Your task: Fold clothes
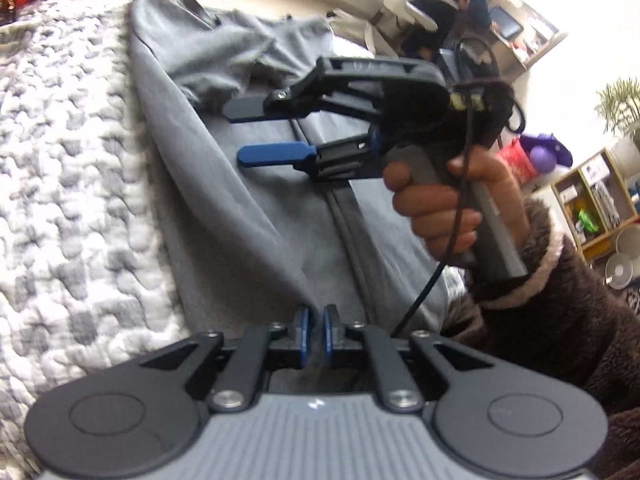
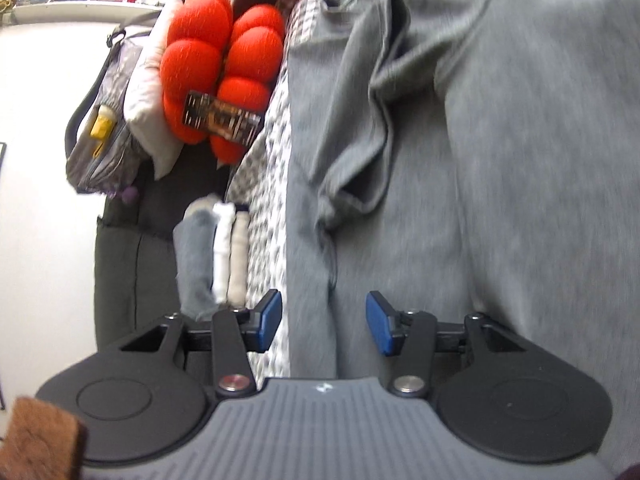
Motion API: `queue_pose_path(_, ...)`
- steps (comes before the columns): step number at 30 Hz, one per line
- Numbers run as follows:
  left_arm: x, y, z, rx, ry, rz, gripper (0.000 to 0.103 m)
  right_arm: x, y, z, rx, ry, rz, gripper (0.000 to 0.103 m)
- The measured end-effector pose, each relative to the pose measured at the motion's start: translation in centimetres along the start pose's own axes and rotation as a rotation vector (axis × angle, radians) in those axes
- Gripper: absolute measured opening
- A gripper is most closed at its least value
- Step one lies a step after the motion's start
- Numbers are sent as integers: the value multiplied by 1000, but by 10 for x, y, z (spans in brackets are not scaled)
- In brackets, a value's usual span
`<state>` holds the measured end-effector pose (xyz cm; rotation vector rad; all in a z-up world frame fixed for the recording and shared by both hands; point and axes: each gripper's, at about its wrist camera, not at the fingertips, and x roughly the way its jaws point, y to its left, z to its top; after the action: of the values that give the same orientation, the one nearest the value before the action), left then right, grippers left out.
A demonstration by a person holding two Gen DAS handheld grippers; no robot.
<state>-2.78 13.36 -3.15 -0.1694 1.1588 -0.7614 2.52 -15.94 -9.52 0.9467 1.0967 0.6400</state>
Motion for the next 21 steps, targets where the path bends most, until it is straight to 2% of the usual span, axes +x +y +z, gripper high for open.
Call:
queue_pose_path(3,-4,5,8,-6,-15,30,6,3,1,8,-19,-53,-26,49)
queue_pose_path(8,-5,8,22,22,-82,145,6,10,0,18,-29,-141,-49,46)
queue_pose_path(9,-5,10,24,22,-99,166,6,13,1,20,-28,-154,-51,44)
queue_pose_path(10,-5,12,26,20,-115,184,6,15,1,22,-30,-168,-57,36)
queue_pose_path(12,-9,23,26,-5,-149,187,6,17,5,25,-52,-188,-89,20)
queue_pose_path(16,-12,37,25,-44,-212,161,6,11,19,26,-135,-236,-149,12)
queue_pose_path(21,-6,49,30,-70,-209,128,6,-7,33,26,-220,-326,-186,9)
